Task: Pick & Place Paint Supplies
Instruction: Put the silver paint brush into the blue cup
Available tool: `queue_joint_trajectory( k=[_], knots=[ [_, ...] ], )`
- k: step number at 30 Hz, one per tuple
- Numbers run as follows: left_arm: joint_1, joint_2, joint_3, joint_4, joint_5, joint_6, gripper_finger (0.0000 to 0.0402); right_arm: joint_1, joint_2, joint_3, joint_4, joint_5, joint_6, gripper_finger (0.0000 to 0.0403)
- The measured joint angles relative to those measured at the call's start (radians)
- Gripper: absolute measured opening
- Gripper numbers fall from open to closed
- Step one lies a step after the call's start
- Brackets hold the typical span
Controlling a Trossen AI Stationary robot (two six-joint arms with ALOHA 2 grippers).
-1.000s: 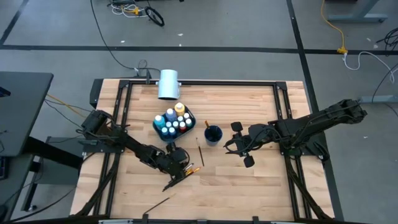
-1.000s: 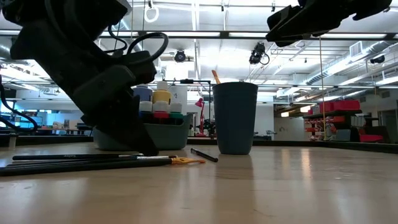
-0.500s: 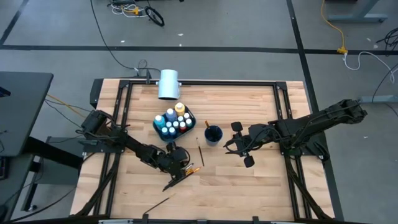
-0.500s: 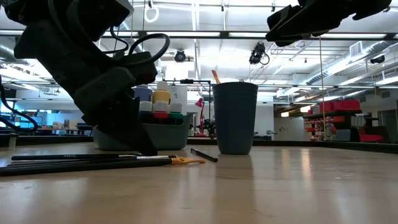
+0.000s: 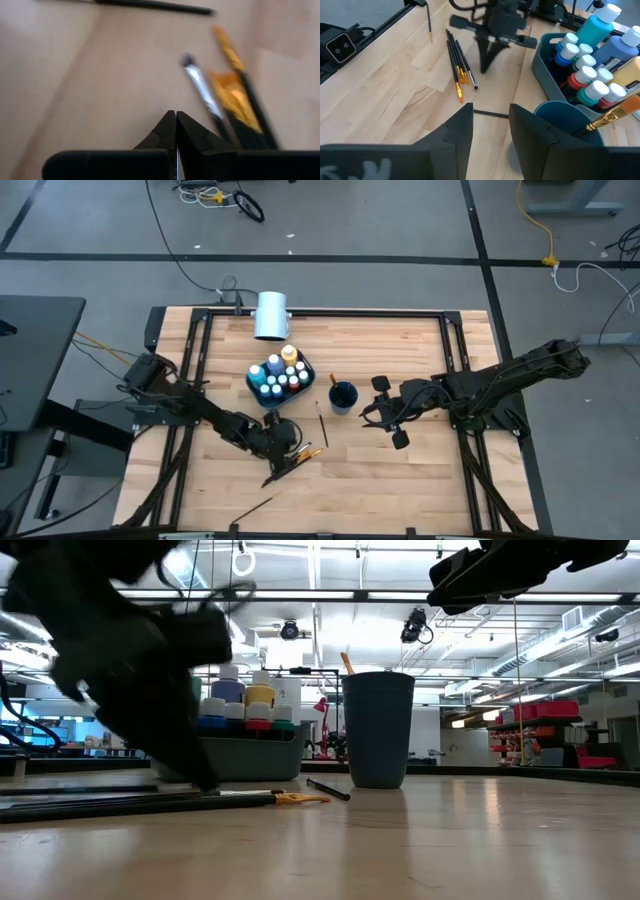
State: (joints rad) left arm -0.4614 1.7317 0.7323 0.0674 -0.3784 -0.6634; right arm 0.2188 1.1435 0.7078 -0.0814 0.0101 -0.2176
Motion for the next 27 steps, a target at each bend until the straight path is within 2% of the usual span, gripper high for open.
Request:
queue_joint_trajectory(
  k=[2, 5, 8, 11, 14, 17, 19, 21, 27],
  knots=[
    [-0.002, -0.036, 0.000, 0.005, -0.001, 0.017, 0.0009, 0.000, 0.000, 0.000, 0.001, 0.000, 0.000, 0.0130],
    [-0.003, -0.097, 0.002, 0.013, -0.065, 0.061, 0.0006, 0.000, 0.000, 0.000, 0.008, 0.000, 0.000, 0.0130],
    [-0.004, -0.157, 0.012, 0.016, -0.177, 0.116, 0.0006, 0.000, 0.000, 0.000, 0.047, 0.001, 0.000, 0.0130],
    [-0.005, -0.223, 0.053, 0.042, -0.338, 0.204, 0.0005, -0.001, 0.000, 0.000, 0.122, 0.001, -0.008, 0.0130],
    [-0.004, -0.269, 0.086, 0.163, -0.502, 0.367, 0.0004, -0.006, 0.000, 0.000, 0.225, 0.001, -0.009, 0.0130],
    [-0.003, -0.284, 0.111, 0.409, -0.571, 0.611, 0.0004, -0.010, 0.000, 0.000, 0.311, 0.001, 0.027, 0.0130],
    [-0.002, -0.283, 0.123, 0.571, -0.533, 0.787, 0.0004, -0.011, 0.000, 0.001, 0.336, 0.001, 0.062, 0.0130],
    [0.011, -0.280, 0.123, 0.694, -0.451, 0.892, 0.0003, -0.011, 0.000, 0.001, 0.347, 0.001, 0.078, 0.0130],
    [0.091, -0.257, 0.124, 0.833, -0.222, 0.925, 0.0003, -0.011, 0.031, 0.001, 0.408, 0.001, 0.079, 0.0130]
  ],
)
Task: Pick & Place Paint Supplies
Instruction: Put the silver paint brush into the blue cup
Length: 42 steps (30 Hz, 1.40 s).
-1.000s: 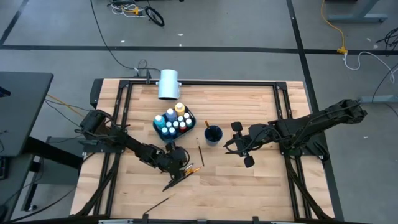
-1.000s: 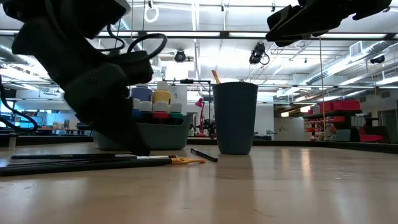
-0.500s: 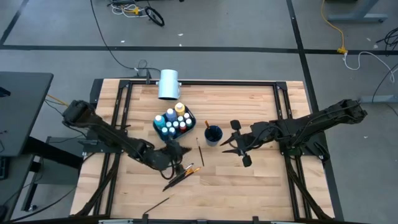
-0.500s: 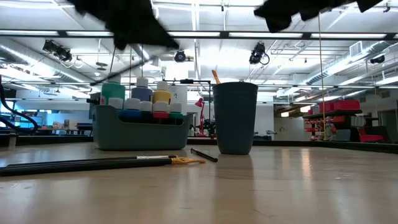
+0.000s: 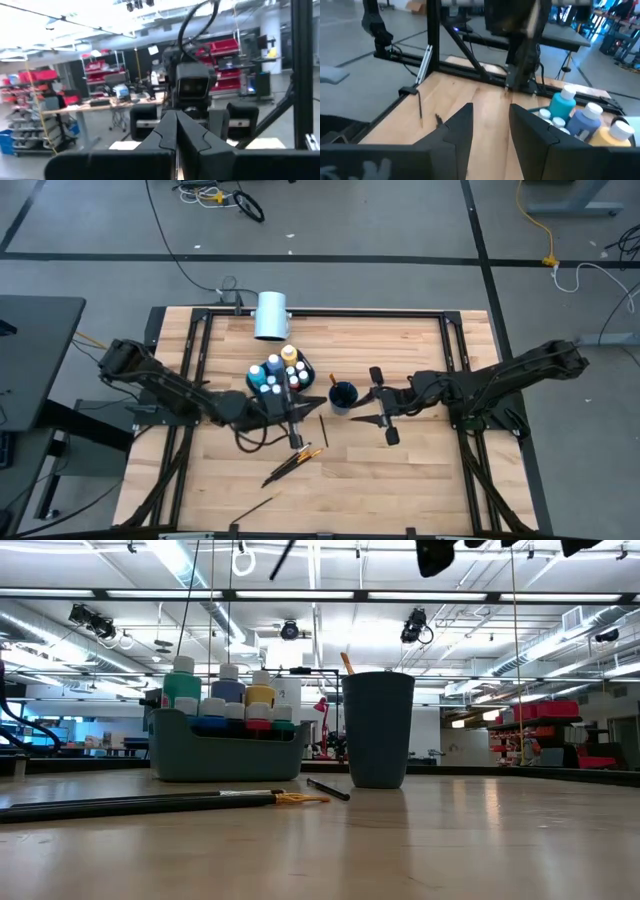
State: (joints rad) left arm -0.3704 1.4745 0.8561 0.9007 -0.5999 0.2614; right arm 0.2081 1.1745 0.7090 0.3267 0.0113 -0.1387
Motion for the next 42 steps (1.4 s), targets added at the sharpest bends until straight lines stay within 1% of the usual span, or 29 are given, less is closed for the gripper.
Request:
queue_joint_trajectory(
  k=[1, 4, 7, 12, 16, 21, 27, 30, 33, 36, 40, 42],
  knots=[
    [0.010, 0.003, -0.003, 0.000, 0.018, -0.012, 0.0003, 0.000, 0.019, 0.000, 0.036, 0.000, 0.002, 0.0130],
    [0.053, 0.016, -0.001, 0.033, 0.118, -0.041, 0.0003, -0.001, 0.095, 0.000, 0.170, 0.003, 0.024, 0.0130],
    [0.068, 0.018, -0.004, 0.036, 0.167, -0.043, 0.0004, -0.002, 0.176, 0.000, 0.326, 0.033, 0.026, 0.0130],
    [0.073, 0.018, -0.003, 0.044, 0.172, -0.023, 0.0003, -0.002, 0.266, -0.001, 0.524, 0.050, 0.001, 0.0130],
    [0.073, 0.018, -0.003, 0.034, 0.176, -0.015, 0.0005, -0.006, 0.310, -0.001, 0.643, 0.145, -0.006, 0.0130],
    [0.080, 0.018, -0.003, 0.034, 0.176, -0.014, 0.0003, -0.029, 0.326, -0.001, 0.687, 0.147, -0.032, 0.0130],
    [0.105, 0.018, -0.003, 0.034, 0.176, -0.019, 0.0005, -0.053, 0.326, -0.001, 0.700, 0.059, 0.013, 0.0130],
    [0.117, 0.018, -0.003, 0.034, 0.181, -0.019, 0.0003, -0.057, 0.326, -0.001, 0.712, 0.066, 0.024, 0.0130],
    [0.130, 0.018, -0.003, 0.032, 0.195, -0.035, 0.0005, -0.065, 0.326, -0.001, 0.736, 0.104, 0.026, 0.0130],
    [0.140, 0.018, -0.003, 0.032, 0.195, -0.043, 0.0004, -0.085, 0.326, 0.000, 0.740, 0.105, 0.027, 0.0130],
    [0.153, 0.018, -0.003, 0.032, 0.197, -0.043, 0.0004, -0.103, 0.326, 0.032, 0.693, 0.047, 0.053, 0.0130],
    [0.157, 0.018, -0.003, 0.033, 0.198, -0.046, 0.0005, -0.108, 0.326, 0.052, 0.659, 0.036, 0.051, 0.0130]
  ],
)
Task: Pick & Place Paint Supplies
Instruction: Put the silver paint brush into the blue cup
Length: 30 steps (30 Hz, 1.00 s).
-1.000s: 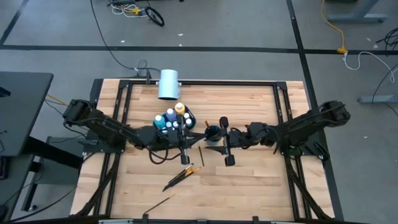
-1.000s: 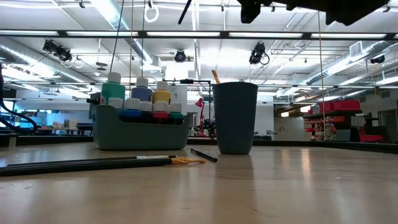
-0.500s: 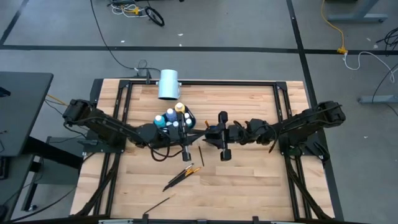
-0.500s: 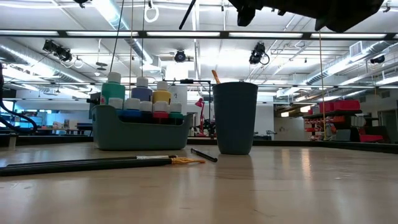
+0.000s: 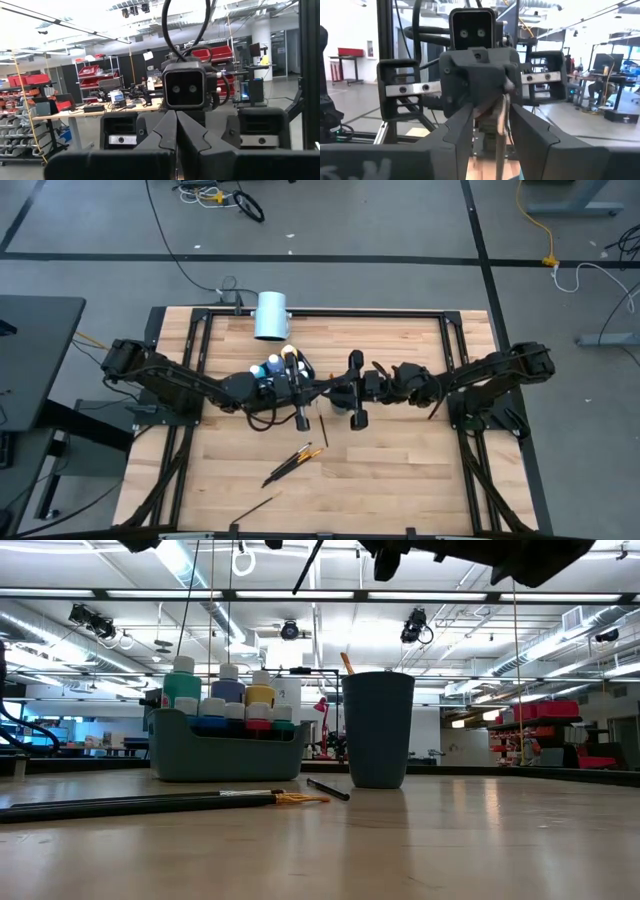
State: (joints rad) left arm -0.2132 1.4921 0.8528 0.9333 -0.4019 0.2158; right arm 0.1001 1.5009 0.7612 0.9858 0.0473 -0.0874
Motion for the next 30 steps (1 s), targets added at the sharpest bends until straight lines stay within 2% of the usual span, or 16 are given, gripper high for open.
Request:
queue_joint_trajectory(
  k=[5, 14, 17, 23, 27, 30],
  knots=[
    [0.000, -0.002, 0.000, 0.000, -0.003, 0.007, 0.0003, -0.006, 0.000, 0.021, -0.042, -0.006, 0.001, 0.0112],
    [-0.003, -0.002, 0.000, -0.001, -0.002, 0.013, 0.0006, -0.006, 0.000, 0.021, -0.052, 0.003, -0.008, 0.0013],
    [-0.008, -0.002, 0.000, -0.002, -0.003, 0.013, 0.0010, -0.006, -0.001, 0.021, -0.057, 0.022, -0.009, 0.0017],
    [-0.019, 0.000, 0.000, -0.014, -0.005, 0.018, 0.0047, -0.005, -0.014, 0.021, -0.133, 0.048, -0.009, 0.0016],
    [-0.036, -0.002, 0.000, -0.046, -0.050, 0.027, 0.0067, 0.002, -0.094, 0.021, -0.317, 0.081, 0.003, 0.0013],
    [-0.060, -0.002, 0.000, -0.087, -0.154, 0.028, 0.0077, 0.013, -0.168, 0.021, -0.493, 0.143, 0.046, 0.0018]
  ],
)
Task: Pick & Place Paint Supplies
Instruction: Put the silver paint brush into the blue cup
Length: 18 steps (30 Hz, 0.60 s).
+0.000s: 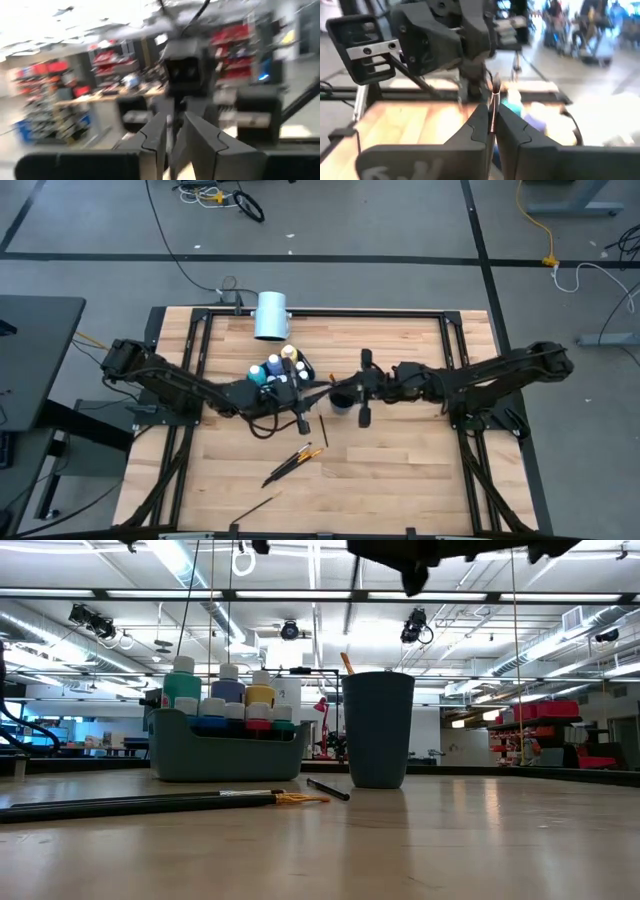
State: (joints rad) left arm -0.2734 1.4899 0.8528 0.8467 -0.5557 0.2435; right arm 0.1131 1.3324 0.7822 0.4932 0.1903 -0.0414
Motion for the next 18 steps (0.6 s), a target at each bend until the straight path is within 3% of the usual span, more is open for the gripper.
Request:
queue_joint_trajectory(
  k=[4, 7, 11, 18],
  knots=[
    [-0.032, 0.000, 0.000, -0.125, -0.113, 0.021, 0.0082, 0.013, -0.073, 0.000, -0.206, 0.052, 0.080, 0.0019],
    [-0.047, 0.000, 0.000, -0.207, -0.117, 0.029, 0.0081, 0.023, -0.070, 0.000, -0.317, 0.106, 0.120, 0.0019],
    [-0.046, -0.001, 0.000, -0.202, -0.057, 0.032, 0.0078, 0.026, 0.001, -0.002, -0.330, 0.185, 0.138, 0.0019],
    [-0.048, -0.002, 0.000, -0.235, 0.005, -0.100, 0.0078, 0.026, 0.141, -0.002, -0.267, 0.185, 0.138, 0.0023]
  ],
)
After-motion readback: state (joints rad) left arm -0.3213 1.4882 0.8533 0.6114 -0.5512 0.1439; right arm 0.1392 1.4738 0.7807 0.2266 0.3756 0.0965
